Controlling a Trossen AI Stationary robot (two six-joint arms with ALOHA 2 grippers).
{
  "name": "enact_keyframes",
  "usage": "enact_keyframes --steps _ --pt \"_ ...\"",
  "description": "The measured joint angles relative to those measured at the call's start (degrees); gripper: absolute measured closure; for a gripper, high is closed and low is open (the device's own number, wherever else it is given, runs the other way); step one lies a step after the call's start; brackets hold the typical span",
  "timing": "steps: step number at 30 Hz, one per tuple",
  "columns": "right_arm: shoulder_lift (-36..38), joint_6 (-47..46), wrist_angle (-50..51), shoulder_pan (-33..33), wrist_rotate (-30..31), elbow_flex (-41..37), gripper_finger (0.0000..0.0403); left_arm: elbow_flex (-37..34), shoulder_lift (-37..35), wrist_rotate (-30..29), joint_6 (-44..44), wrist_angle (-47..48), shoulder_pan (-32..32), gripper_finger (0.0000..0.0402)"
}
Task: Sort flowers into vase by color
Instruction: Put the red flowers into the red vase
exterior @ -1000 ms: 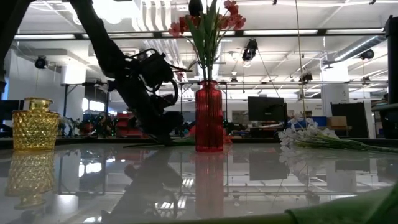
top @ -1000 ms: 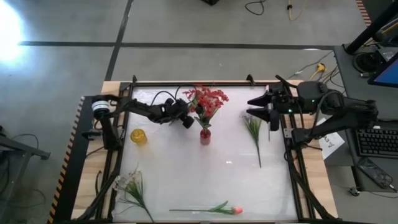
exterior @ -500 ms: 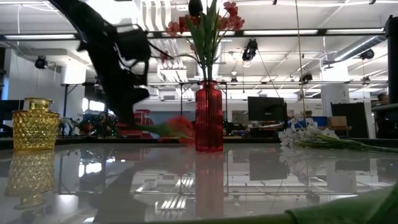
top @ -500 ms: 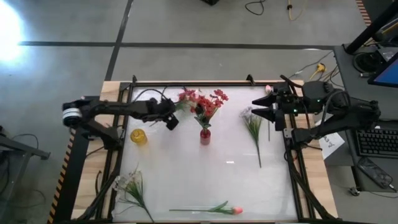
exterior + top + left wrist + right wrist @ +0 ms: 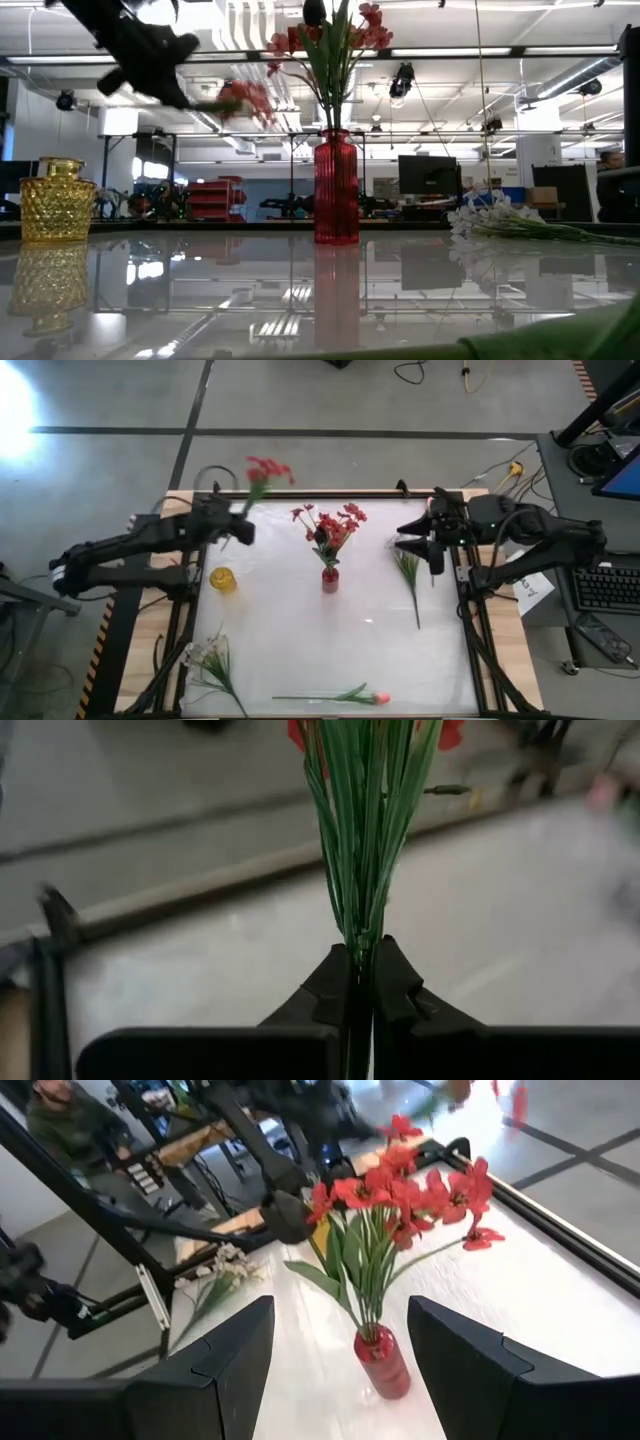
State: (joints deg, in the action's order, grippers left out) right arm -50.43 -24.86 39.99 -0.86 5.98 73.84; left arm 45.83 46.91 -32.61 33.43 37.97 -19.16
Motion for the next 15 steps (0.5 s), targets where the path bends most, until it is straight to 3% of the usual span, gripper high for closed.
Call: enact_keyframes --steps 5,10,15 --pt "-0.8 -0.1 0.9 0.0 0.0 0.0 0.0181 4.8 -6.6 -1.9 -4.1 -1.8 0.0 0.0402" --pt "-2.4 0.0 -1.2 0.0 -0.8 0.0 0.0181 10.7 -8.4 5.7 -10.7 -8.4 0.1 0.0402" --pt "-5.1 1.5 -6.5 0.0 -3.2 0.0 0.0181 13.9 -8.2 15.8 -18.9 -21.0 1.6 0.0401"
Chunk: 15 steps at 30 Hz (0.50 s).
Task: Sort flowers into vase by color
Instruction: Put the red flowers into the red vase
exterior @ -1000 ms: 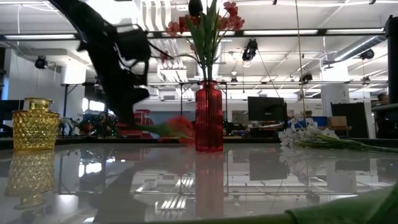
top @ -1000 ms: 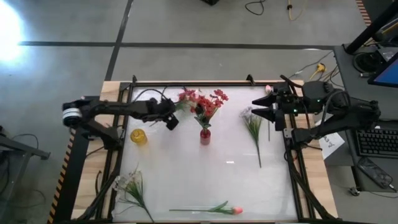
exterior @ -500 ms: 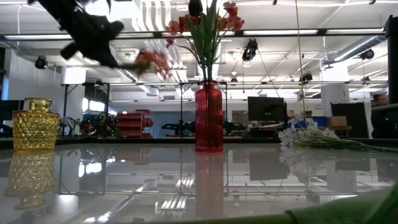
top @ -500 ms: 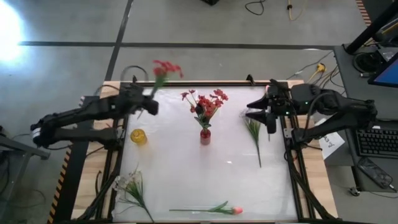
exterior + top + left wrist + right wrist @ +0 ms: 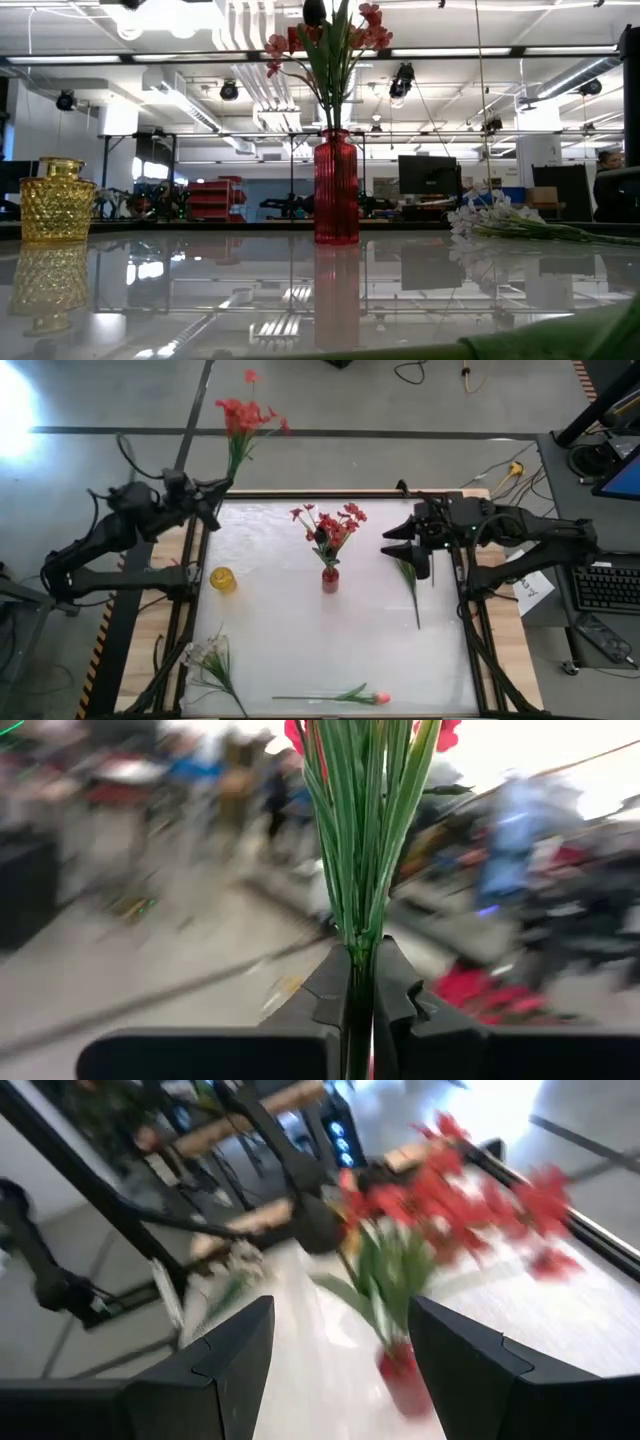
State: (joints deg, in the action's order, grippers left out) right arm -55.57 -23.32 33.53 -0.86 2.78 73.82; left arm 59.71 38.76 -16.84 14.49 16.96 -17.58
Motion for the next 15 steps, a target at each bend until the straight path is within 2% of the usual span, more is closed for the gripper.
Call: enact_keyframes --steps 3,7,15 --pt "-1.6 1.1 -7.8 0.0 -0.5 0.0 0.0181 0.3 0.5 5.3 -2.8 -8.6 0.9 0.0401" --pt "-3.6 3.6 -18.4 0.0 -0.4 0.0 0.0181 0.3 2.0 8.8 -3.5 -17.9 2.0 0.0401" --pt "-8.8 7.5 -28.4 0.0 -0.3 0.0 0.0181 0.3 9.8 13.7 -4.0 -28.0 6.1 0.0401"
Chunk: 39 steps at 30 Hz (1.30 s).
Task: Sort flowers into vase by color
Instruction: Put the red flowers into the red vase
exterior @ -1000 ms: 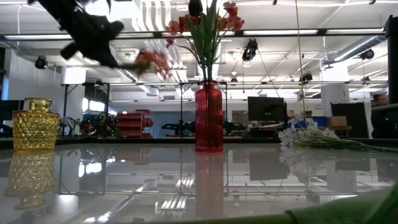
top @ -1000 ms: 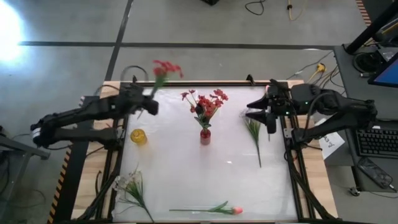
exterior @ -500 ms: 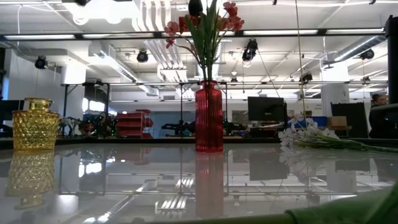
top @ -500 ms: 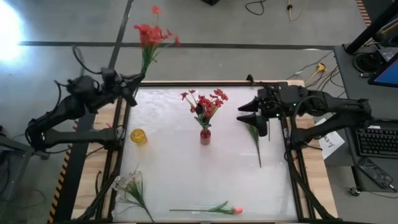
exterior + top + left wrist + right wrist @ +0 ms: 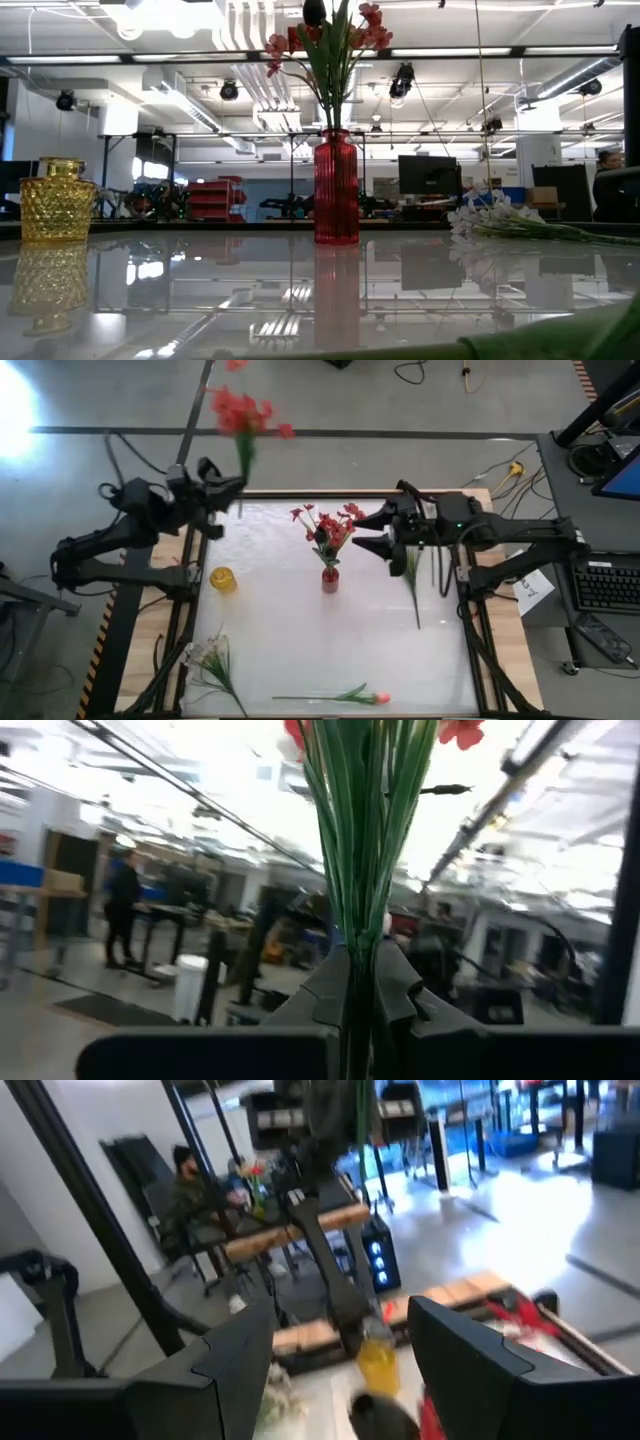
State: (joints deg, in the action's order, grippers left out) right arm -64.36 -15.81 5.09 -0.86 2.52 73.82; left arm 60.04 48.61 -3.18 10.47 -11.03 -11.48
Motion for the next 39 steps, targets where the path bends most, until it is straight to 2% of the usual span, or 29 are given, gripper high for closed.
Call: enact_keyframes --steps 7,13,17,21,29,39 --pt "-4.8 3.7 -13.7 0.0 0.0 0.0 0.018 4.5 9.3 0.3 -6.4 -1.9 8.2 0.0401" --pt "-8.2 9.4 -14.5 -0.7 0.0 5.5 0.0147 11.8 18.3 -0.4 -10.9 -1.6 11.9 0.0401" --pt "-10.0 9.9 -14.4 -0.7 0.0 9.2 0.0125 16.2 23.8 -0.4 -11.9 -1.5 12.7 0.0401" --pt "-10.8 9.9 -14.4 -0.6 0.0 12.0 0.0121 19.7 27.7 1.2 -12.1 -1.5 12.8 0.0401" --pt "-10.9 9.9 -14.3 -0.6 0.0 13.2 0.0168 24.4 32.7 3.7 -12.1 -1.4 12.8 0.0401" --pt "-9.4 8.7 -12.3 -0.8 -0.2 13.2 0.0276 24.7 32.4 3.5 -12.1 -1.2 12.8 0.0401"
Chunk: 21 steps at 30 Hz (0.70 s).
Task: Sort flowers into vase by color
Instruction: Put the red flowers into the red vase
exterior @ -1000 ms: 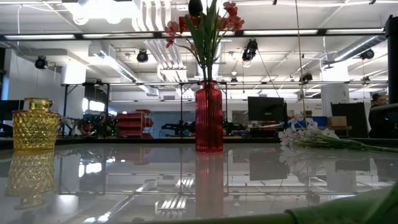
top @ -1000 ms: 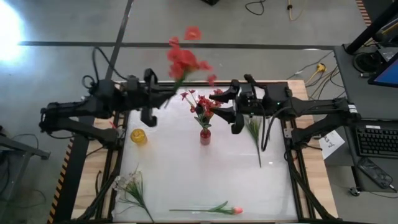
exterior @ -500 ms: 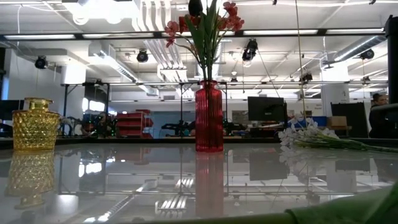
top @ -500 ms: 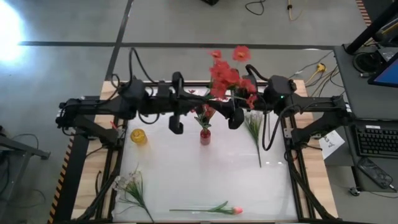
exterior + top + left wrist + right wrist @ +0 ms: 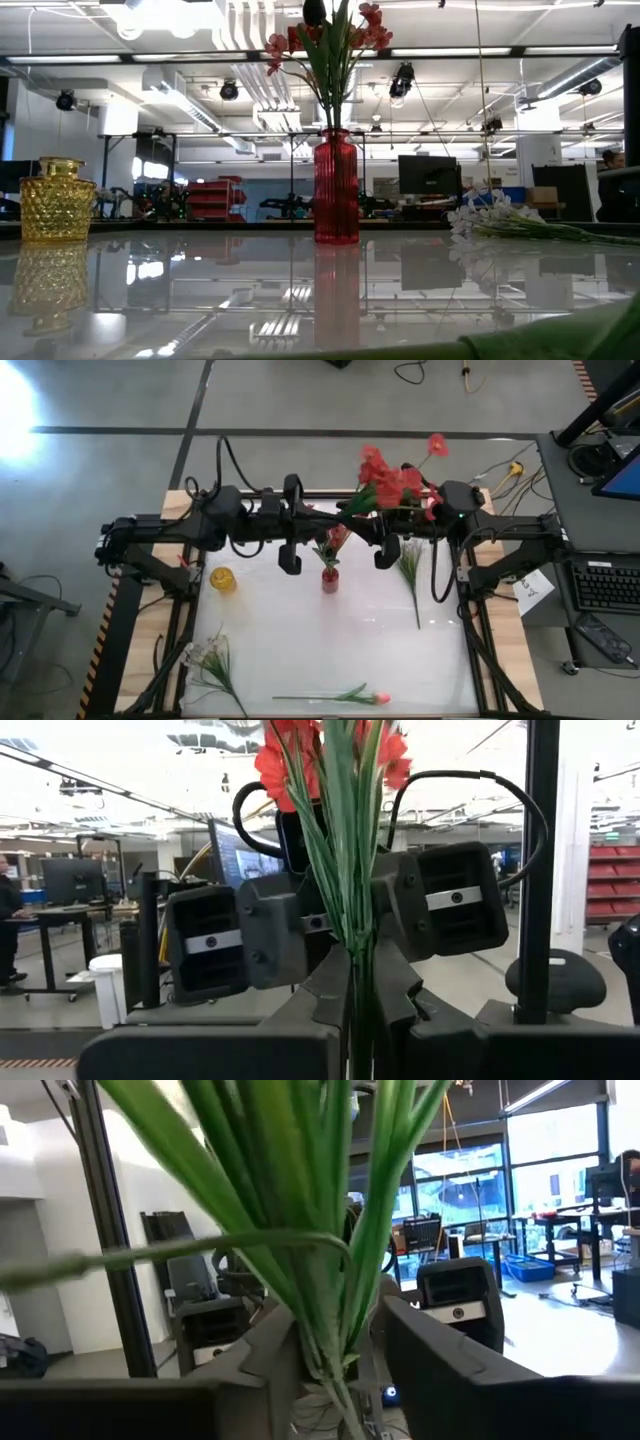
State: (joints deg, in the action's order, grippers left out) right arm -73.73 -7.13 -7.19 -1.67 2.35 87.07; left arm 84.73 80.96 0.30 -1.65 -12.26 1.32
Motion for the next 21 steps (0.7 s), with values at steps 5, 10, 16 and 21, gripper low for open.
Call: enact_keyframes --steps 5,10,16,21 --pt "0.1 0.1 0.7 0.0 0.1 0.0 0.0336 0.0 0.0 -1.6 1.5 1.2 0.0 0.0394" --pt "0.1 0.7 1.2 0.1 0.4 0.0 0.0382 0.0 -1.1 -1.7 1.7 6.5 0.0 0.0343" --pt "2.5 1.1 5.0 0.1 0.4 0.0 0.0382 -0.1 -8.0 -6.8 -0.2 19.5 0.1 0.0257" --pt "6.7 3.7 10.8 -1.0 -7.5 0.0 0.0383 -0.1 -15.2 -8.6 0.7 35.3 0.0 0.0217"
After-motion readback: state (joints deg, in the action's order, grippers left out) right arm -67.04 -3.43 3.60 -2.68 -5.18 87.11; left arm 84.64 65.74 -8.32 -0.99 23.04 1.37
